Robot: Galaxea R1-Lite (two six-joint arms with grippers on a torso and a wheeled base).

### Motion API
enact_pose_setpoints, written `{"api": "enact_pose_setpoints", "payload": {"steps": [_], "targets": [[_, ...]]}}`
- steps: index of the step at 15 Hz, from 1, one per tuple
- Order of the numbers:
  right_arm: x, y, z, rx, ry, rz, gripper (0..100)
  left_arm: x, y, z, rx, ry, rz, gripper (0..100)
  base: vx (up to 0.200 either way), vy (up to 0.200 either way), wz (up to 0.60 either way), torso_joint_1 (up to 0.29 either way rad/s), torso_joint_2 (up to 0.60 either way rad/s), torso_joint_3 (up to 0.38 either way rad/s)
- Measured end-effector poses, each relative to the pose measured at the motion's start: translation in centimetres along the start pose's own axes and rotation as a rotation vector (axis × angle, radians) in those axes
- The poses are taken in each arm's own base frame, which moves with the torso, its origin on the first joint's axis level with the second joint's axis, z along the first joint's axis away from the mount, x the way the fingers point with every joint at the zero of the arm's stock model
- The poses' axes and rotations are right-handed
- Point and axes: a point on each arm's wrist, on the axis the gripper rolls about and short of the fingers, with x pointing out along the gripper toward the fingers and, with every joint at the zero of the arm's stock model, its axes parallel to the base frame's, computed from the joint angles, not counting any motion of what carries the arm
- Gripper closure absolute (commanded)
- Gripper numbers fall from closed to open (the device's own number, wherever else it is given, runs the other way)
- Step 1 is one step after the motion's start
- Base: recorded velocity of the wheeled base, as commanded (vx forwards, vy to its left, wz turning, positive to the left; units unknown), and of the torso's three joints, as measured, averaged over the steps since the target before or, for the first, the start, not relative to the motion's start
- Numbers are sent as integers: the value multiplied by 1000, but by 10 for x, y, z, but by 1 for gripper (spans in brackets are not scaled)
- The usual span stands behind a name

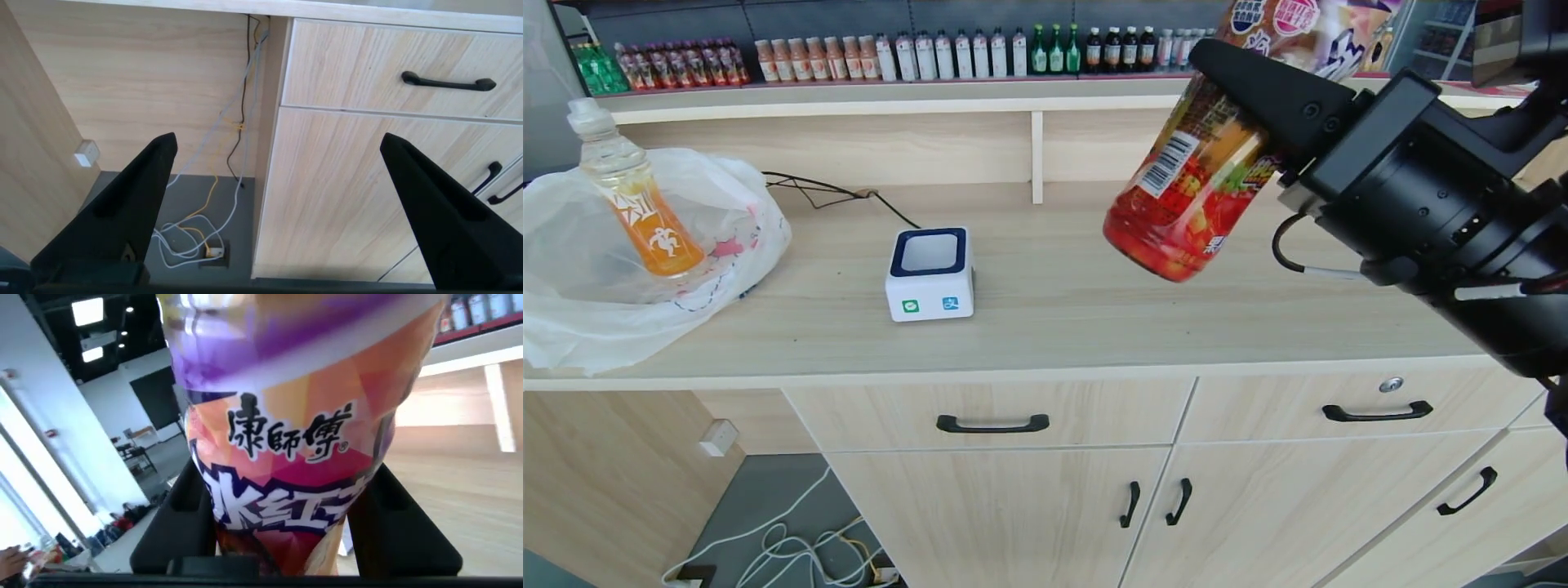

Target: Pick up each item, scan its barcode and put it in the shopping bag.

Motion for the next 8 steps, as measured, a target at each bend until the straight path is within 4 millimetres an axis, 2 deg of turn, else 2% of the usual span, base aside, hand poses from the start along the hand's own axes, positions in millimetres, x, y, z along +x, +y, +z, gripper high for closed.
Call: {"api": "enact_pose_setpoints", "payload": {"steps": [2,8], "targets": [[3,-1,-8,73,25,44,100,0,0,0,0,0,0,0,0,0,0,0,0,0],[1,2,-15,106,115,215,100,0,0,0,0,0,0,0,0,0,0,0,0,0]]}}
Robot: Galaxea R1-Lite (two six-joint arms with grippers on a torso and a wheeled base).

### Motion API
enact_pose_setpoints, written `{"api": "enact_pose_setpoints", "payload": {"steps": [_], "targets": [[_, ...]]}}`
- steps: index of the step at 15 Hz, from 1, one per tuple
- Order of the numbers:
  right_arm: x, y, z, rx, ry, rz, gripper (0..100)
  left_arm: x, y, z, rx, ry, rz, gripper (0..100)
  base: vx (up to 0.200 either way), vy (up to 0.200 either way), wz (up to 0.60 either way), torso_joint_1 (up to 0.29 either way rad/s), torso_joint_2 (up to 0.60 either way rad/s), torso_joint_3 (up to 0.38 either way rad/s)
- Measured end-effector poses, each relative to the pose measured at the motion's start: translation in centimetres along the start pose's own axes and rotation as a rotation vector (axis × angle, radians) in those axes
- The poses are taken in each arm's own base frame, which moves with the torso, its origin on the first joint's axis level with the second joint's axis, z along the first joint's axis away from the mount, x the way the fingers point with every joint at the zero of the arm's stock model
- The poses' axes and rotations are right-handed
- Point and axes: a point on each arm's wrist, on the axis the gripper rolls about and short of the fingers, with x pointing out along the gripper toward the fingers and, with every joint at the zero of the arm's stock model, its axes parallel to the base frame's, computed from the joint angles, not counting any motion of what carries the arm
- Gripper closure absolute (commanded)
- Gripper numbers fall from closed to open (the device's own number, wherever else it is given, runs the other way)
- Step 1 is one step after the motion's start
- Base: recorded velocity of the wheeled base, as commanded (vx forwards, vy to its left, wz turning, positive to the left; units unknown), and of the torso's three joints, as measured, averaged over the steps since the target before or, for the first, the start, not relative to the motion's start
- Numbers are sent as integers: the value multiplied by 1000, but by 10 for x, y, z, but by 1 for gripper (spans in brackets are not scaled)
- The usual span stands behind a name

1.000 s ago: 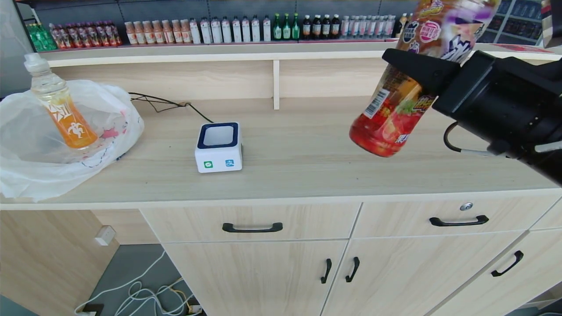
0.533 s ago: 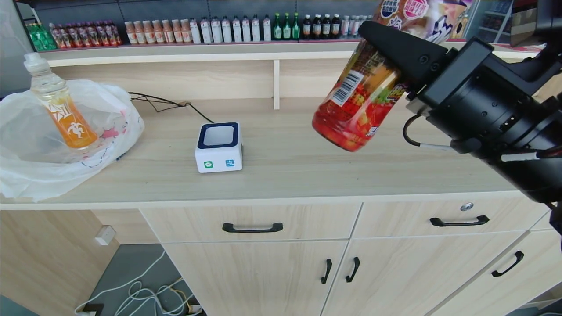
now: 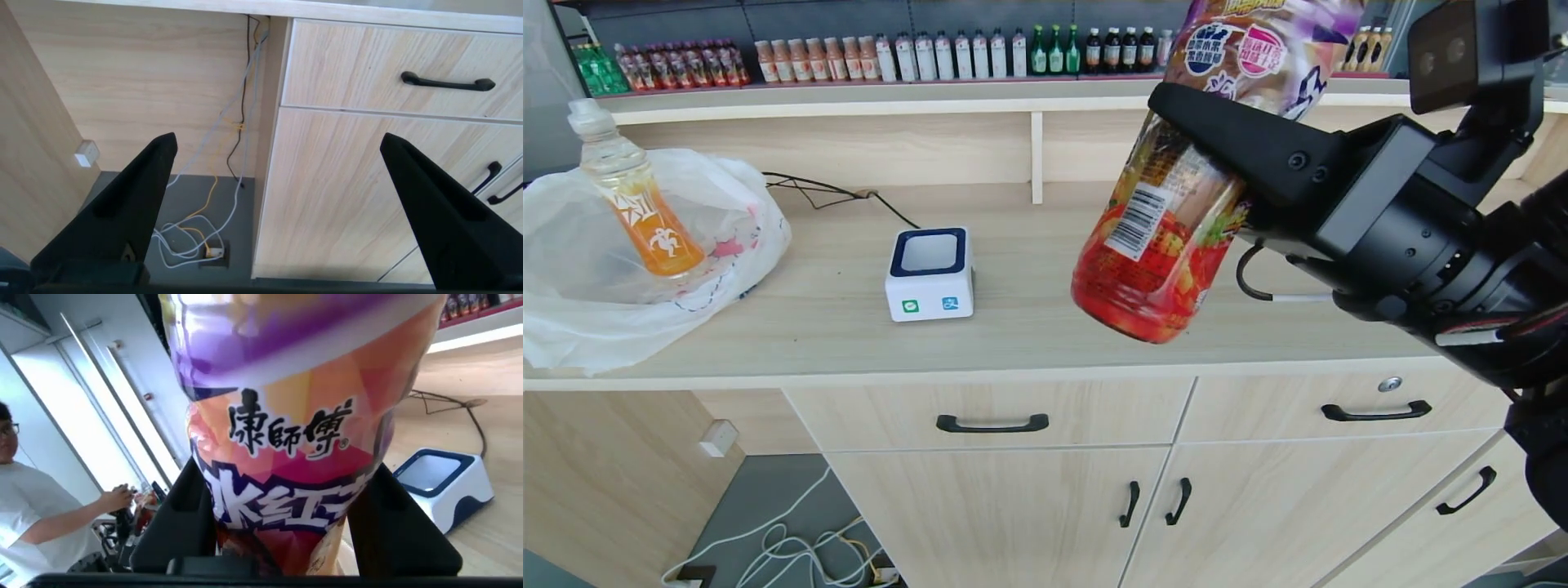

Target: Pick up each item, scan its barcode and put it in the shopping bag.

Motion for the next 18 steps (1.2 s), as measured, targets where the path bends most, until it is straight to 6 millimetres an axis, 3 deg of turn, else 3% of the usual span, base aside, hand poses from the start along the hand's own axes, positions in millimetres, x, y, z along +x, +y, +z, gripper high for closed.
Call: {"api": "enact_pose_setpoints", "payload": {"steps": [10,18], "targets": [[-21,21,2,60,62,86,100,0,0,0,0,0,0,0,0,0,0,0,0,0],[-29,26,0,64,83,100,100,0,0,0,0,0,0,0,0,0,0,0,0,0]]}}
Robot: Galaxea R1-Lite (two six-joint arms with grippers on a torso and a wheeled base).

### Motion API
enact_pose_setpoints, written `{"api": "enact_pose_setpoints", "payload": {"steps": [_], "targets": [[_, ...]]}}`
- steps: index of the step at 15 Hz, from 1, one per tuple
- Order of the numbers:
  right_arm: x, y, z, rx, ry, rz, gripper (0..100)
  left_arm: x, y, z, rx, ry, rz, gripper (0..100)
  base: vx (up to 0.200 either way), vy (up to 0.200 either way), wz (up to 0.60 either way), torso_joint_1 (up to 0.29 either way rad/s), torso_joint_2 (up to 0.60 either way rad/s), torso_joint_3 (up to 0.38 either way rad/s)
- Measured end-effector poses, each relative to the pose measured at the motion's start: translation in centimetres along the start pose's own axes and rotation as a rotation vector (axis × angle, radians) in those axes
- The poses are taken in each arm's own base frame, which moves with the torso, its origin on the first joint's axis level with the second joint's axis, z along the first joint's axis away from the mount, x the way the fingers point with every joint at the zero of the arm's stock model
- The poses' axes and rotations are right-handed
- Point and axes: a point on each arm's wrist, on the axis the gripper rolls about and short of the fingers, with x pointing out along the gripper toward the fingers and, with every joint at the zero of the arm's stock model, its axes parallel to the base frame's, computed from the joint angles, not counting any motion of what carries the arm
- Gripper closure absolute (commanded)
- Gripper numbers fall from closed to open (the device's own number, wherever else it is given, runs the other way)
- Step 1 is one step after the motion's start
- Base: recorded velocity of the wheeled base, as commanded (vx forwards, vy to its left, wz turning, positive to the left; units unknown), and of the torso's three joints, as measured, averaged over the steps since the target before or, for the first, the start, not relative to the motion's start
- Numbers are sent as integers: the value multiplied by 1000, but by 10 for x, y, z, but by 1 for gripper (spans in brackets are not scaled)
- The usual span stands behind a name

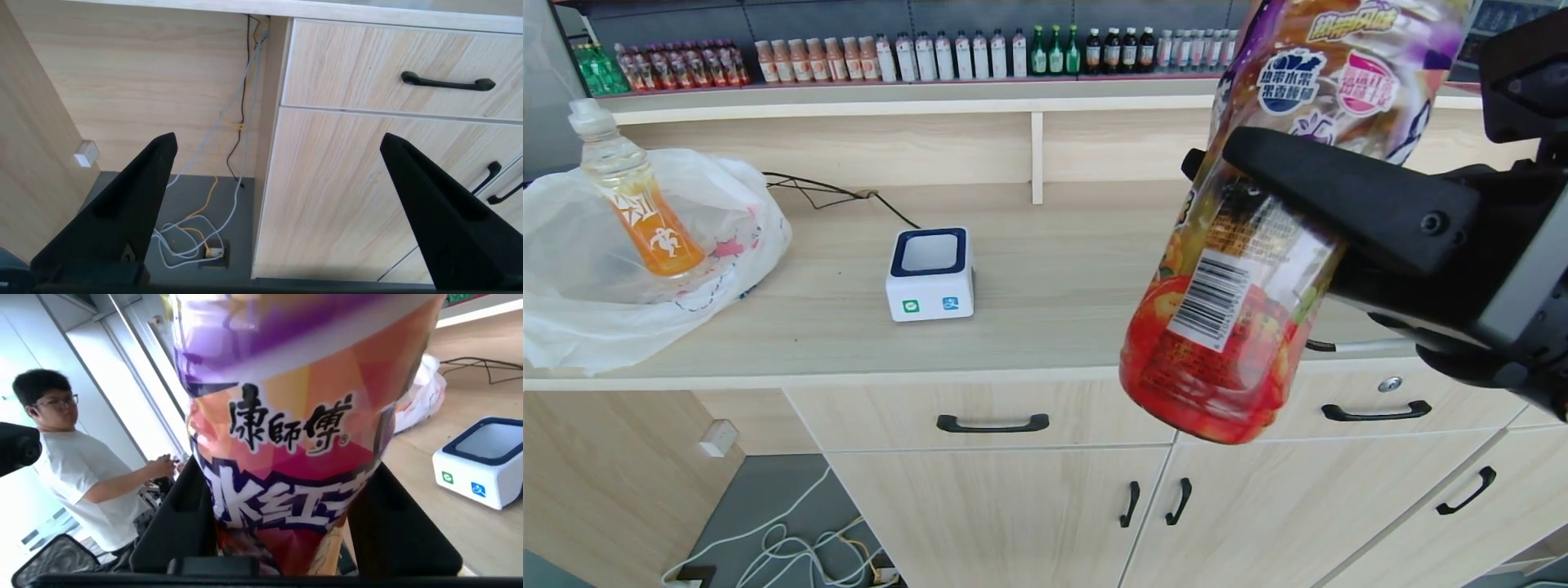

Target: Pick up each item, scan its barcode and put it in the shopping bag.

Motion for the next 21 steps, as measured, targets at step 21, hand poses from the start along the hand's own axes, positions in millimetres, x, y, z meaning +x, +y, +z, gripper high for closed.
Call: {"api": "enact_pose_setpoints", "payload": {"steps": [21], "targets": [[-18,3,-11,-261,20,-71,100,0,0,0,0,0,0,0,0,0,0,0,0,0]]}}
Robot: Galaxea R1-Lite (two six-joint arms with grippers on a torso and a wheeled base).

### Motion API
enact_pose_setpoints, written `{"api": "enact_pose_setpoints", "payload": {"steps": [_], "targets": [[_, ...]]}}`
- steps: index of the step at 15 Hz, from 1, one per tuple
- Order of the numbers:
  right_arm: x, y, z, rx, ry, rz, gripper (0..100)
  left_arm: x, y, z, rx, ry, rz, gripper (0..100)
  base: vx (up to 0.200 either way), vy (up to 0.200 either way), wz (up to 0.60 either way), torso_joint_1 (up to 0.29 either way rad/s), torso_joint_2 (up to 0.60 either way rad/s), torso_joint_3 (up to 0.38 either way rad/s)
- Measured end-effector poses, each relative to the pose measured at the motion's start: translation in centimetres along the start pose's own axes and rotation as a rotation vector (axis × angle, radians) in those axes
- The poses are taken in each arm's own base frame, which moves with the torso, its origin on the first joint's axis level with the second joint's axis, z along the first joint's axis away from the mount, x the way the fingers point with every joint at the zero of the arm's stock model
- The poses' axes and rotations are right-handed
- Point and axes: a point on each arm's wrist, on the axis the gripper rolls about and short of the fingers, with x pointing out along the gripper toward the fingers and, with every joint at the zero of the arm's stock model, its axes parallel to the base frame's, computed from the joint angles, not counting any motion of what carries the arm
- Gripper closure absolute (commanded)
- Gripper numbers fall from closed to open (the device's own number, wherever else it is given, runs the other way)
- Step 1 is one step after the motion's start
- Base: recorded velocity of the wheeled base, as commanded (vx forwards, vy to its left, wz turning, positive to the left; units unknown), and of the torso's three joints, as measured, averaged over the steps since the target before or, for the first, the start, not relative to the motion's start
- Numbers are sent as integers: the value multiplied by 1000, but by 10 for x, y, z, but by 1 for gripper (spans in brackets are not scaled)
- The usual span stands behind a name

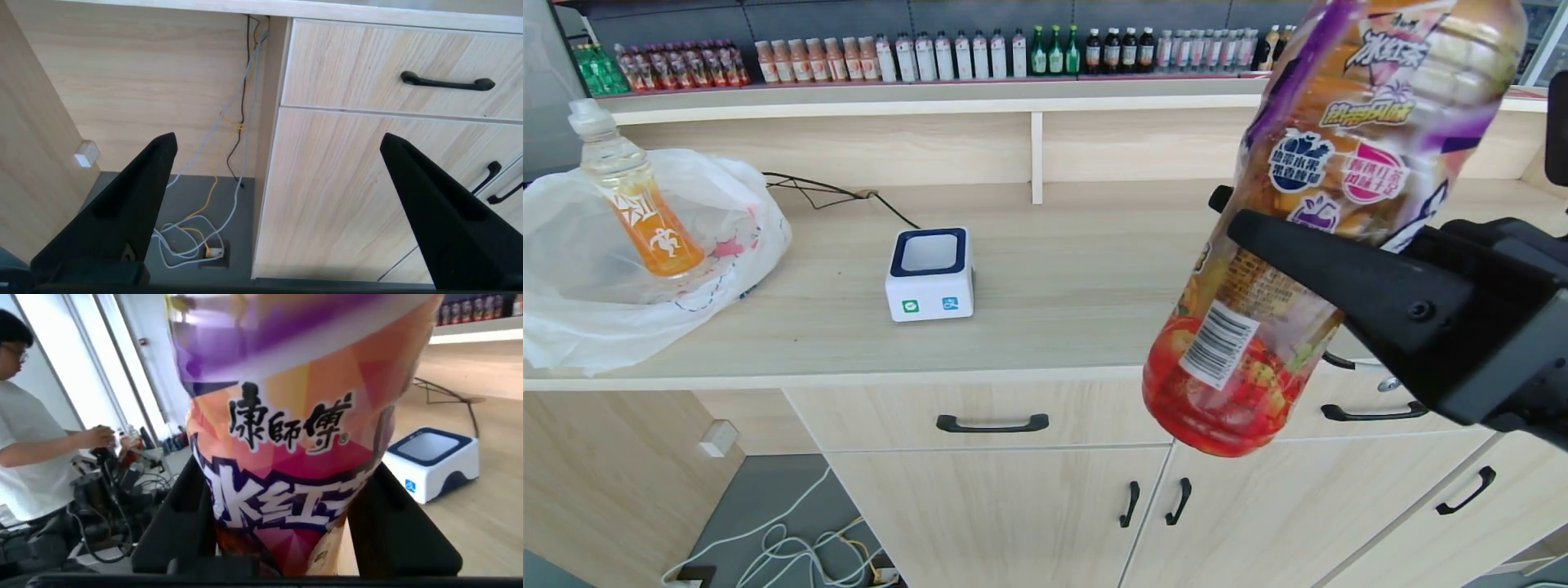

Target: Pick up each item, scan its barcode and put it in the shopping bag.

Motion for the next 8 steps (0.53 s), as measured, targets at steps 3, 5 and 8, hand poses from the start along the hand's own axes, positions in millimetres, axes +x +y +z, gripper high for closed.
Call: {"api": "enact_pose_setpoints", "payload": {"steps": [3,5,8], "targets": [[-1,-2,3,-109,-39,-120,100,0,0,0,0,0,0,0,0,0,0,0,0,0],[-2,-4,3,-246,-55,-244,100,0,0,0,0,0,0,0,0,0,0,0,0,0],[-1,-13,3,-384,-63,-526,100,0,0,0,-3,0,0,0,0,0,0,0,0,0]]}}
